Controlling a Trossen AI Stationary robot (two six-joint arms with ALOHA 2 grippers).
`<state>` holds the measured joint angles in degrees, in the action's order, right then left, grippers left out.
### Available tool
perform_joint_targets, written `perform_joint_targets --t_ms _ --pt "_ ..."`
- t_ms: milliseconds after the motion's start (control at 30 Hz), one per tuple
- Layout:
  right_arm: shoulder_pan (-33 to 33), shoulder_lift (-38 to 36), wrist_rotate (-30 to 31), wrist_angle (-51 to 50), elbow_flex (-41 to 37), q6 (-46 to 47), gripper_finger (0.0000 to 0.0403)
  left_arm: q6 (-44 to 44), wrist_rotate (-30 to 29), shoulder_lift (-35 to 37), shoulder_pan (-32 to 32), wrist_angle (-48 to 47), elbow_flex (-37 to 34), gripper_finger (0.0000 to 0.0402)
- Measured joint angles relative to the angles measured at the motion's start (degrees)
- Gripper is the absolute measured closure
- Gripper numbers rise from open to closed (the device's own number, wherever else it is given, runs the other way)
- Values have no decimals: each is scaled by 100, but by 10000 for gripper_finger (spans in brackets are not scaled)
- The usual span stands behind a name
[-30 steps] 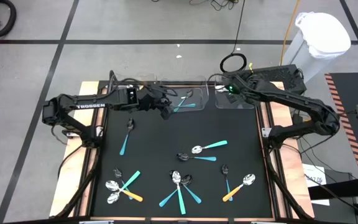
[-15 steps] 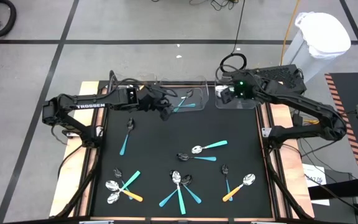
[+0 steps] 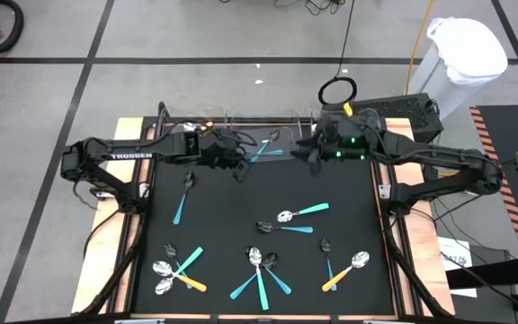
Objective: Sort silverware by color (type)
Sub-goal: Put the light blue spoon into the middle transparent bin
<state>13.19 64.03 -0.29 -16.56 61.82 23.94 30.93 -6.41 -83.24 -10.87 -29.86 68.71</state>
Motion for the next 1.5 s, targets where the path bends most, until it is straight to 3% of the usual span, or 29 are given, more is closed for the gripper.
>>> perform_joint_targets --t_ms 233,433,633,900,1200,1367,1500 --pt "-888 327 17 -19 0 373 187 831 -117 0 552 -160 0 196" --pt "-1370 767 32 -32 0 799 187 1743 -564 0 1261 -1111 -72 196" --pt "-1677 1124 53 -3 0 1052 187 3056 -640 0 2078 -1887 -431 197" --pt "-2192 1176 351 -119 0 1358 187 4234 -666 -2 2923 -1846 -943 197" --pt "-2711 1176 1419 -2210 0 2203 187 4979 -575 -2 3515 -1712 -1099 197" --pt "-3033 1218 1547 -3614 0 2900 187 4910 -608 -33 3746 -1572 -1099 197" --pt "-3255 1305 1583 -4006 -9 2416 187 4380 -870 -81 3860 -1238 -1099 197"
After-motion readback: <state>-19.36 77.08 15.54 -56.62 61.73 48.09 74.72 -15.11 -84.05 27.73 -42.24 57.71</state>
